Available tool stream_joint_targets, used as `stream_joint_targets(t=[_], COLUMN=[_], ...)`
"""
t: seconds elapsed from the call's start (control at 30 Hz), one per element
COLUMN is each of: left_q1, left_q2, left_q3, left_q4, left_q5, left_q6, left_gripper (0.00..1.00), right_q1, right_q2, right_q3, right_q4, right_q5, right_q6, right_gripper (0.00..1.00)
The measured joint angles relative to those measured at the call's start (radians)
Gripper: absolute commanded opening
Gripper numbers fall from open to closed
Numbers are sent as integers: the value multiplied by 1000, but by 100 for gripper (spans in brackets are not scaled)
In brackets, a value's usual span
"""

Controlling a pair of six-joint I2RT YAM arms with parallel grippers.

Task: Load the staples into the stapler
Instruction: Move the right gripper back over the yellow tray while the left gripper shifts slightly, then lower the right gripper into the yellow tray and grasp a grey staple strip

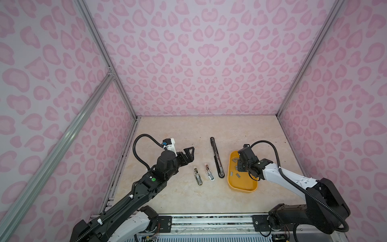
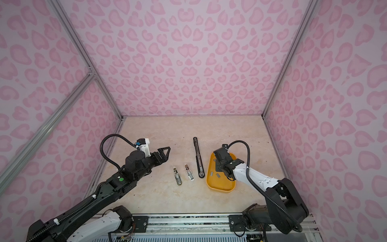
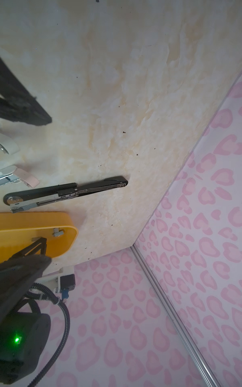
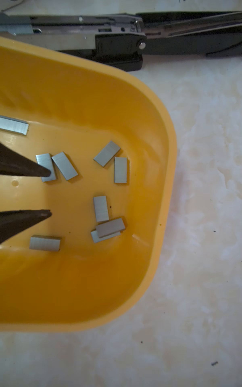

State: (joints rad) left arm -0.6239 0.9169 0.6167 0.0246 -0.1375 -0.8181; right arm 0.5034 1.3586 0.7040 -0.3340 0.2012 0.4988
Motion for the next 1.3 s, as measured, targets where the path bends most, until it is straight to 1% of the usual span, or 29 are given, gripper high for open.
stream_joint_targets(t=[0.13,0.2,0.33,0.37,0.43,0.5,0.53,0.8,0.97,1.07,1.13,1.2,1.3], left_q1=[0,-1,-2,-2,-2,-2,-2,-2,-2,-2,-2,-2,-2], left_q2=[-27,-53,-72,-72,-71,-70,-68,-61,-39,-10,9,22,31], left_q3=[-3,-16,-53,-61,-73,-84,-86,-113,-127,-130,-137,-148,-163], left_q4=[-3,2,7,7,6,7,7,26,41,53,60,68,85], left_q5=[-14,-23,-59,-77,-103,-109,-109,-68,-60,-63,-71,-78,-84], left_q6=[1,3,36,39,60,69,84,200,238,243,243,244,246], left_gripper=[97,97,97,97,97,97,97,97,97,97,97,97,97], right_q1=[-24,-37,-55,-59,-60,-63,-66,-85,-84,-74,-60,-49,-31], right_q2=[19,29,50,57,67,82,92,181,169,159,159,150,121], right_q3=[16,23,40,48,65,85,94,132,121,98,81,52,-6], right_q4=[2,8,17,18,20,26,31,47,72,95,104,116,135], right_q5=[-23,-42,-53,-53,-51,-42,-39,-37,-61,-74,-94,-98,-108], right_q6=[21,43,75,89,95,109,111,110,92,89,88,89,93], right_gripper=[33,36,39,38,30,23,21,16,19,23,26,30,31])
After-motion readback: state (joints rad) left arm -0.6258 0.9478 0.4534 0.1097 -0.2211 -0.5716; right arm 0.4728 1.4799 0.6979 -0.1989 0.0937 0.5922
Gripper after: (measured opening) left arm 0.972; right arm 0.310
